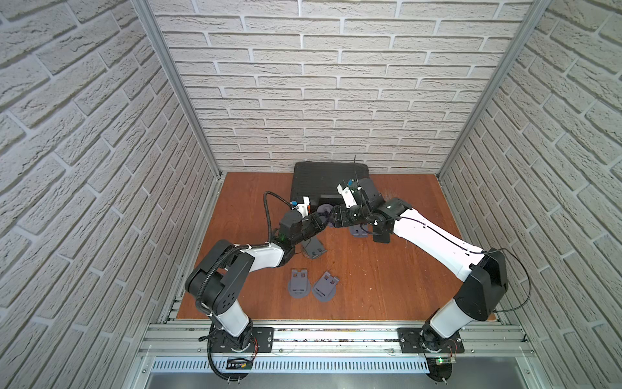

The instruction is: Open the phone stand

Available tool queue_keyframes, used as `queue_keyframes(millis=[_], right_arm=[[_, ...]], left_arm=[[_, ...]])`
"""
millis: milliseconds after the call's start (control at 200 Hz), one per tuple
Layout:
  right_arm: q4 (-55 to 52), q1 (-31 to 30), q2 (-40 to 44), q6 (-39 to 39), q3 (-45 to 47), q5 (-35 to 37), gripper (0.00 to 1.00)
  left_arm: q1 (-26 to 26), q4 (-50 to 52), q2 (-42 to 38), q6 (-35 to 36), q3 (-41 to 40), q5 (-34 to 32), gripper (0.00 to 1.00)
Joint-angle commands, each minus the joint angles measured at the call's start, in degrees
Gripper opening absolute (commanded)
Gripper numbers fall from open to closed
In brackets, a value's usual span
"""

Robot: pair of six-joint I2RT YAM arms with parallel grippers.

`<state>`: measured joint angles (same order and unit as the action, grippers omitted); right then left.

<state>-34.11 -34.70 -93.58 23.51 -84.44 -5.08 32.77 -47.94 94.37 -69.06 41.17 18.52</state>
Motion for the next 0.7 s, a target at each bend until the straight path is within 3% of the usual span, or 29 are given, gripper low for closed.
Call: queue_keyframes(millis=[0, 165, 505, 695], right_arm=[[1.6, 0.1, -0.6, -0.6, -2.2, -1.2, 0.7], [1.2, 0.2, -1.6, -0.8, -2.9, -0.9, 0.59], [-0.1, 0.2, -3.3, -1.1, -4.3, -0.2, 0.57], [-0.3, 0.2, -3.5, -1.4, -4.2, -0.2, 0.41]], left_arm=[[0.6, -3.7, -0.8, 0.9, 1.5, 1.2, 0.0], [0.8, -4.1, -0.4, 0.7, 1.3, 1.1, 0.0], [1.1, -4.4, -0.2, 0.6, 1.1, 1.0, 0.0], [1.2, -4.2, -0.2, 0.7, 1.4, 1.0, 0.0]])
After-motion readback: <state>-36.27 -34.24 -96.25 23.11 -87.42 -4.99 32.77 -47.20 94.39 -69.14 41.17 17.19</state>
